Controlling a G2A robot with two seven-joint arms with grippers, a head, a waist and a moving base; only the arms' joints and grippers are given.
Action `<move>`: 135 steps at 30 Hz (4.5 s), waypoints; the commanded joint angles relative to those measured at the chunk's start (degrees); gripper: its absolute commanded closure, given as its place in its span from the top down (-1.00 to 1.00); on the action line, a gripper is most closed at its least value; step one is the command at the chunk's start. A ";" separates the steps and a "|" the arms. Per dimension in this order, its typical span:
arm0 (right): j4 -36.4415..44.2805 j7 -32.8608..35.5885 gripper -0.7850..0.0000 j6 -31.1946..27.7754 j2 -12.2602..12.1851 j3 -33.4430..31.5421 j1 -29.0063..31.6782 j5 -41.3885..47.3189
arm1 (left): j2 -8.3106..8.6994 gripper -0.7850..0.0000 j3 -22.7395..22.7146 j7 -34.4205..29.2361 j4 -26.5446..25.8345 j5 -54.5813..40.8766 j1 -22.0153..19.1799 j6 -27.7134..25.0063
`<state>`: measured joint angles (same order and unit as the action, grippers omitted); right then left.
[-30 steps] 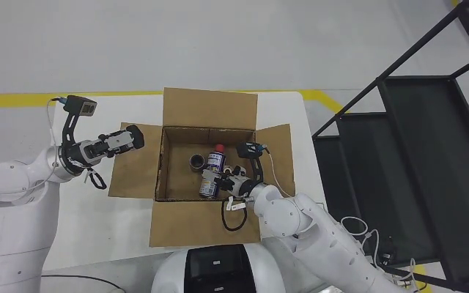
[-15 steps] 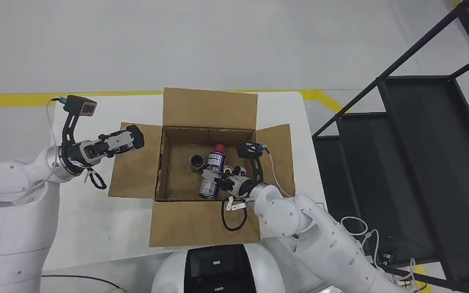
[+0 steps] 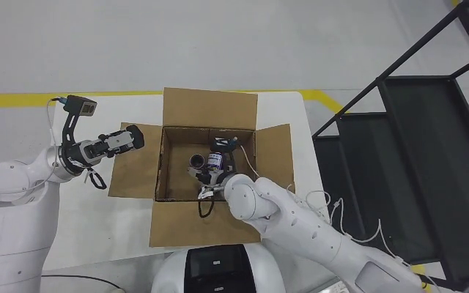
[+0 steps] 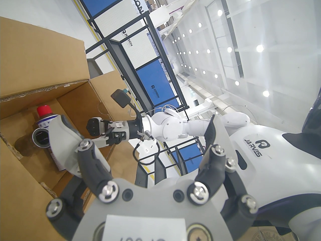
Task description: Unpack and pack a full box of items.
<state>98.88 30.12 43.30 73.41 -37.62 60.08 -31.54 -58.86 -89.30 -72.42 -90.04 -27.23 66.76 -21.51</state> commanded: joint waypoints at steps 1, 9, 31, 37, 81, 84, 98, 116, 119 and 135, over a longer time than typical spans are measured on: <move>-2.17 -1.01 1.00 1.60 0.96 1.29 -1.44 -0.23 | 0.00 1.00 0.00 0.00 0.00 0.00 0.00 0.00; -3.34 -1.46 1.00 2.95 1.58 1.71 -2.16 0.15 | 0.00 1.00 0.00 0.00 0.00 0.00 0.00 0.00; -15.24 -2.33 1.00 9.50 6.15 2.34 -6.79 9.43 | 0.00 1.00 0.00 0.00 0.00 0.00 0.00 0.00; -21.29 1.40 1.00 10.44 8.45 6.98 -11.14 8.16 | 0.00 1.00 0.00 0.00 0.00 0.00 0.00 0.00; -15.70 7.28 -1.00 14.70 9.80 4.43 -9.31 -0.27 | 0.00 1.00 0.00 0.00 0.00 0.00 0.00 0.00; -8.30 7.62 -1.00 14.60 7.74 1.64 -6.07 -4.01 | 0.00 1.00 0.00 0.00 0.00 0.00 0.00 0.00; 27.02 2.09 -1.00 -8.54 0.14 -24.73 24.47 1.73 | 0.00 1.00 0.00 0.00 0.00 0.00 0.00 0.00; 32.85 -2.75 -1.00 -29.28 -1.10 -37.60 40.29 16.65 | 0.00 1.00 0.00 0.00 0.00 0.00 0.00 0.00; 32.85 -2.75 -1.00 -29.28 -1.10 -37.60 40.29 16.65 | 0.00 1.00 0.00 0.00 0.00 0.00 0.00 0.00; 30.52 3.68 -1.00 -31.77 -1.53 -51.64 36.55 37.85 | 0.00 1.00 0.00 0.00 0.00 0.00 0.00 0.00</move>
<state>130.17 32.39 12.12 72.04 -86.28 97.01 3.79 -58.86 -89.30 -72.42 -90.04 -27.23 66.76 -21.51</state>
